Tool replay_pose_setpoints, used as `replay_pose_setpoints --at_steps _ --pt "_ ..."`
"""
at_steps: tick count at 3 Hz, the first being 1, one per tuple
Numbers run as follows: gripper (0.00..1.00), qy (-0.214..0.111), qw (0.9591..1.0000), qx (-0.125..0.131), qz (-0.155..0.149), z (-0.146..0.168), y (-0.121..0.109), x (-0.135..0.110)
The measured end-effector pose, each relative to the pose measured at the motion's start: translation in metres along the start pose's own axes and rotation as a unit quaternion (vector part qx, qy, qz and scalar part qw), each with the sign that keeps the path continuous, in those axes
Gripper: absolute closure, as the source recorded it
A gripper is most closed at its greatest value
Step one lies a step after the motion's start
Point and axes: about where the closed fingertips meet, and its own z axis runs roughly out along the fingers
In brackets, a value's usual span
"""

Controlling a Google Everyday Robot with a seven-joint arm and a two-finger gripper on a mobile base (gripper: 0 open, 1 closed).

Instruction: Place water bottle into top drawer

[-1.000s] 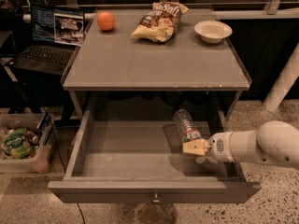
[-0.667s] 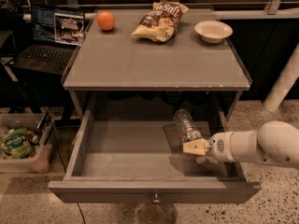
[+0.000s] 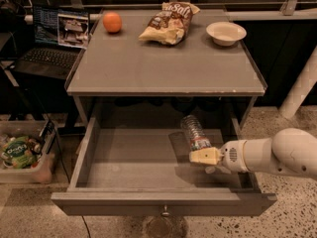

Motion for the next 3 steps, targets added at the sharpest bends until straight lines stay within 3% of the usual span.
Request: replay_pose_setpoints --at_steps 1,3 --pt "0.04 0.000 1.0000 0.000 0.000 0.0000 0.0000 0.0000" --pt "0.00 0.000 1.0000 0.000 0.000 0.0000 0.0000 0.0000"
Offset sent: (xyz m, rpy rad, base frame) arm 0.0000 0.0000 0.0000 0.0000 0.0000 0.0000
